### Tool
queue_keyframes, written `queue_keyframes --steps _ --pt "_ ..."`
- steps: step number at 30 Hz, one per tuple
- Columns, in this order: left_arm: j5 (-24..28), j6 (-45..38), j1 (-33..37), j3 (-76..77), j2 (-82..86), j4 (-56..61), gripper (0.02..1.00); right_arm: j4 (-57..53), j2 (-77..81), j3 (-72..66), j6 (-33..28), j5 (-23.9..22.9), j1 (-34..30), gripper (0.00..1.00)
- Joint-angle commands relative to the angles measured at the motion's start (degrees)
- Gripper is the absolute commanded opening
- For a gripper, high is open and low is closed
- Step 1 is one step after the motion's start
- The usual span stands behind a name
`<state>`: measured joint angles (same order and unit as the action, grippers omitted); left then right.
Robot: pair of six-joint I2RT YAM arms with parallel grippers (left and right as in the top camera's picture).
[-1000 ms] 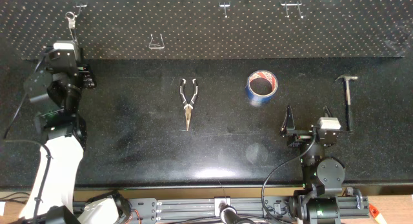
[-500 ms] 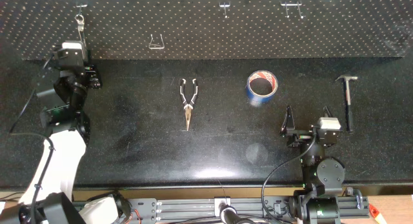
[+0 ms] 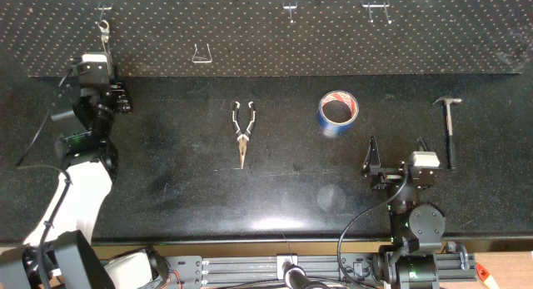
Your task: Place Tools Onto Pegboard
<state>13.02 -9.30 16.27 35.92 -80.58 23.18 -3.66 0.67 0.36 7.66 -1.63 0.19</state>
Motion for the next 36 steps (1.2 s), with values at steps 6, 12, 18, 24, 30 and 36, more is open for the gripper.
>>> queue_keyframes --steps 6,12,18,24,30,36 --pt "-1.3 0.1 -0.2 2.2 9.1 -10.4 0.029 -0.3 -0.6 -0.1 -0.4 -0.9 0.4 0.980" --pt "-1.3 0.5 -0.2 2.2 16.0 -12.3 0.029 -0.3 -0.6 -0.1 -0.4 -0.9 0.4 0.980" --pt "-1.3 0.5 -0.2 2.2 18.7 -14.1 0.029 -0.3 -0.6 -0.1 -0.4 -0.9 0.4 0.980" --pt "-1.3 0.5 -0.2 2.2 16.7 -13.4 0.029 -0.3 -0.6 -0.1 -0.4 -0.9 0.4 0.980" --pt "-0.8 0.5 -0.3 2.2 15.4 -13.4 0.029 -0.3 -0.6 -0.1 -0.4 -0.9 0.4 0.980" --pt "-0.6 -0.2 -2.0 2.2 14.8 -13.4 0.029 -0.3 -0.6 -0.1 -0.4 -0.9 0.4 0.980"
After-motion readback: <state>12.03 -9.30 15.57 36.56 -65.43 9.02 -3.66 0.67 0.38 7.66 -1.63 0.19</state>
